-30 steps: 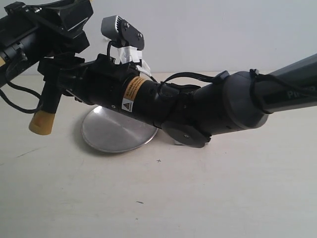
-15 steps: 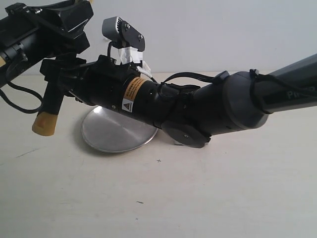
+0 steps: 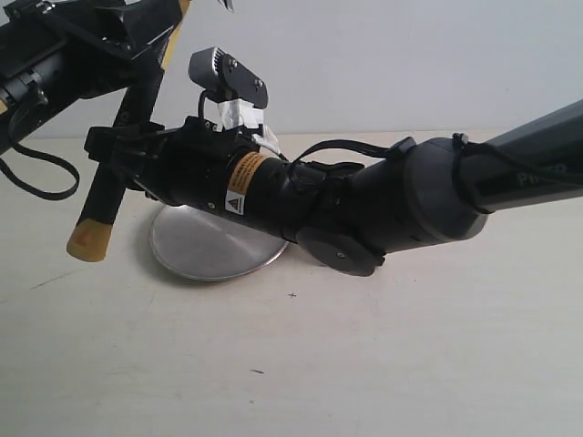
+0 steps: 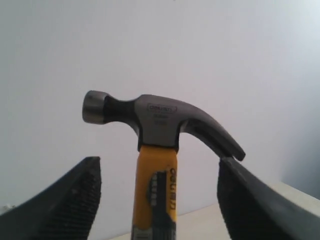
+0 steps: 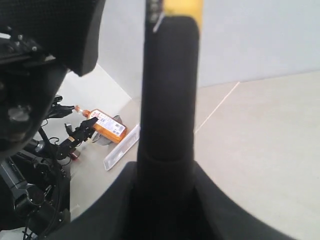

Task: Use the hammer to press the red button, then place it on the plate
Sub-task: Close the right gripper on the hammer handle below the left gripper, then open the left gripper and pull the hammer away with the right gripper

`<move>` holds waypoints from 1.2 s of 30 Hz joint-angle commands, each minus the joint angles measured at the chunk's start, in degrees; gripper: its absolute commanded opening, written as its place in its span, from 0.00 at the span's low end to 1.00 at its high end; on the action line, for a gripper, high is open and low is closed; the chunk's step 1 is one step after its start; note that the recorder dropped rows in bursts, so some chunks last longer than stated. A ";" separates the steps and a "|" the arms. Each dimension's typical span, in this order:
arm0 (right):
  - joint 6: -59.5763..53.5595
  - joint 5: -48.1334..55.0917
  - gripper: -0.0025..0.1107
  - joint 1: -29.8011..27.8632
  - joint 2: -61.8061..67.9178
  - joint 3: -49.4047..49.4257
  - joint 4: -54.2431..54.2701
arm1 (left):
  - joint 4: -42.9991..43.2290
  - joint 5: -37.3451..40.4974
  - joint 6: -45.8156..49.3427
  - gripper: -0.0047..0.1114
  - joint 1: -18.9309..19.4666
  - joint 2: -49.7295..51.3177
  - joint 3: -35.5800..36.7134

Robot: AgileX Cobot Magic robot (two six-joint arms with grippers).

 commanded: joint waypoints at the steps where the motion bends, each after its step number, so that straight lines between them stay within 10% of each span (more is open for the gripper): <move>1: -2.48 -1.32 0.02 -0.05 -1.60 -0.41 -0.39 | -1.89 0.51 2.52 0.60 -0.03 -0.43 -0.37; 14: -10.51 23.40 0.02 -2.88 -13.67 -0.41 0.41 | -4.84 14.51 9.19 0.58 -0.03 -11.28 -0.37; 22: -10.51 39.59 0.02 -7.08 -22.54 -0.41 -4.97 | -4.57 22.48 15.59 0.04 -0.03 -16.40 -0.37; 24: -10.51 44.57 0.02 -7.19 -24.88 -0.41 -6.47 | -4.30 23.13 15.80 0.04 -0.03 -17.10 -0.20; 36: -14.58 57.21 0.02 -7.19 -35.55 4.41 -8.10 | -26.42 3.41 24.39 0.04 -0.03 -33.13 24.63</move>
